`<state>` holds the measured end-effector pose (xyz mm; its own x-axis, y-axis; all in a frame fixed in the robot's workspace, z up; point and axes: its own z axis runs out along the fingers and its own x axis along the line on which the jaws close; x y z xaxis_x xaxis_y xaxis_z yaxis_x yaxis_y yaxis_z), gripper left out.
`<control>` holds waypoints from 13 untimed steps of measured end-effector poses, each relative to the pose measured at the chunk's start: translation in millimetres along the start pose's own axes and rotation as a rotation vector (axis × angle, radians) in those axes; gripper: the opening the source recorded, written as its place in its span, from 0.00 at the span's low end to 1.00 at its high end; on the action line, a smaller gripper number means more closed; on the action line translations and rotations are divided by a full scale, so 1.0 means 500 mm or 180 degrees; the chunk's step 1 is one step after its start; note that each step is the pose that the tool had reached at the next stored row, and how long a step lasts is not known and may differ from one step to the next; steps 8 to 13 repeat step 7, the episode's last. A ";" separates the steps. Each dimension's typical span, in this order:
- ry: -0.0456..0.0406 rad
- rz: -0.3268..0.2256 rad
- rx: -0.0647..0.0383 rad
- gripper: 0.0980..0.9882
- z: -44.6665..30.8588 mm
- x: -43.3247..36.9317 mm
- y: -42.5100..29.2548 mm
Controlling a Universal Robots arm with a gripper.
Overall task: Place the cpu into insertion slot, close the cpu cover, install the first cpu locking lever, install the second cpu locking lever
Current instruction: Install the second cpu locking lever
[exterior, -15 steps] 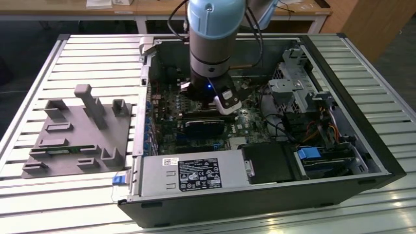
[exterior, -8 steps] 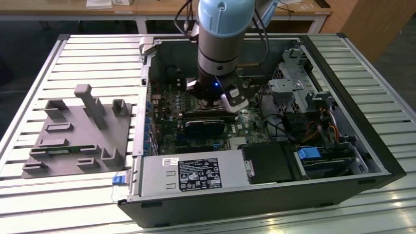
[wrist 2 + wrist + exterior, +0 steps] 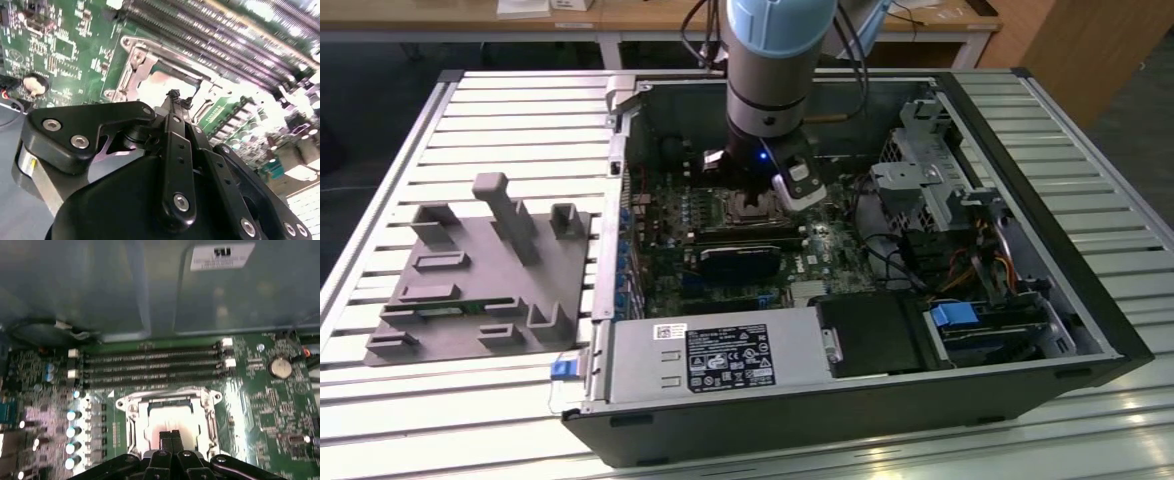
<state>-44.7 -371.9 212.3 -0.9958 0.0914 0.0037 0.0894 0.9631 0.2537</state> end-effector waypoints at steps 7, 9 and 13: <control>0.0001 0.0000 0.0000 0.01 0.000 -0.001 0.002; 0.0001 0.0000 0.0000 0.01 0.000 -0.001 0.002; 0.0001 0.0000 0.0000 0.01 0.000 -0.001 0.002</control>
